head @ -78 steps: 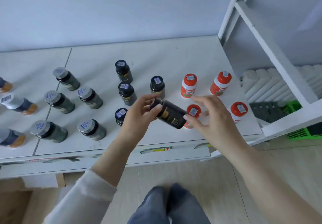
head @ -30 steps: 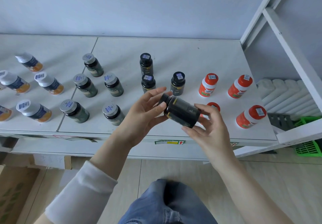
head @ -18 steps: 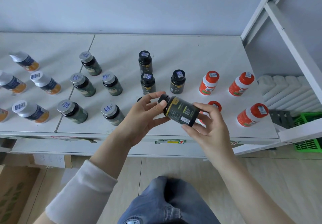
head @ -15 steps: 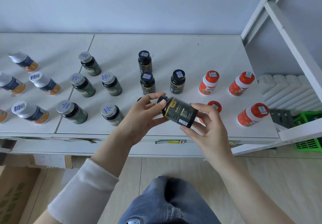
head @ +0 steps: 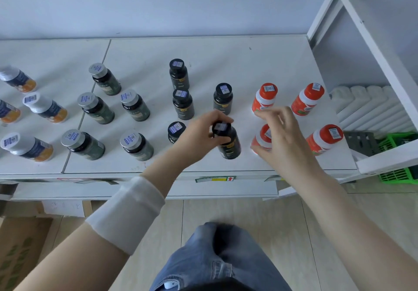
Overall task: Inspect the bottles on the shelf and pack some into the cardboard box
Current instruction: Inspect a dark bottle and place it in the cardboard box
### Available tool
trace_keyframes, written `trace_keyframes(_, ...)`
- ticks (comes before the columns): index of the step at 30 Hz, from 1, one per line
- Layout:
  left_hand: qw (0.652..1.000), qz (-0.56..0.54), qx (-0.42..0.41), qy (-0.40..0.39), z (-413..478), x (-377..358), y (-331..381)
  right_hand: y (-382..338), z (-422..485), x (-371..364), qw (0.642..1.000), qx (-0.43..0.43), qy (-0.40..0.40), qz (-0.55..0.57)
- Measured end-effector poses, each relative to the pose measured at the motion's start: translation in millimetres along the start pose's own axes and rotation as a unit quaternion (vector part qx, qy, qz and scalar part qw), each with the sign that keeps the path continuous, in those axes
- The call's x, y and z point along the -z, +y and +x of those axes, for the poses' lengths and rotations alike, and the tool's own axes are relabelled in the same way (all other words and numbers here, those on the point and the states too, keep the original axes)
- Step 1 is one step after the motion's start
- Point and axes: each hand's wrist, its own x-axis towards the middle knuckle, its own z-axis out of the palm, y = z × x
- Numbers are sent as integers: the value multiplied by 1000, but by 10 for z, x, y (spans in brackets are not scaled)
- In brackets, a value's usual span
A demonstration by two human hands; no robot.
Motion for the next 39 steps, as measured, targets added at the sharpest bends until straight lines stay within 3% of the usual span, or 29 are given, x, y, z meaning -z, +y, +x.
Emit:
trace_keyframes(6, 989, 127, -61, -40, 92, -164, -114, 65, 105, 30, 997, 7, -36, -74)
trace_keyframes(15, 979, 186, -77, -20, 19, -246, -187, 56, 104, -2, 996, 19, -52, -71)
trace_keyframes(19, 947, 277, -90, 133, -135, 45, -325, -50, 124, -31, 997, 33, -34, -56)
trace_keyframes(22, 934, 319, 11, 160, -241, 307, -445, -230, 139, -81, 998, 47, -15, -24)
trace_keyframes(25, 964, 210, 58, 155, -307, 433, -471, -449, 174, -158, 998, 38, -21, 40)
trace_keyframes(28, 980, -66, 83, 166, -397, 632, -341, -635, 164, -256, 985, -30, -23, 168)
trace_keyframes(30, 950, -288, 72, 101, -501, 751, -241, -758, 158, -270, 946, -116, -66, 296)
trace_keyframes(31, 927, -362, 66, 72, -551, 788, -211, -813, 156, -271, 909, -147, -102, 376)
trace_keyframes(33, 906, -414, 66, 53, -616, 816, -175, -886, 134, -289, 865, -149, -108, 466)
trace_keyframes(37, 911, -393, 85, 93, -696, 826, -188, -998, 17, -373, 906, -60, -37, 418)
trace_keyframes(39, 915, -387, 57, 99, -725, 854, -211, -1023, -17, -415, 880, -77, -38, 468)
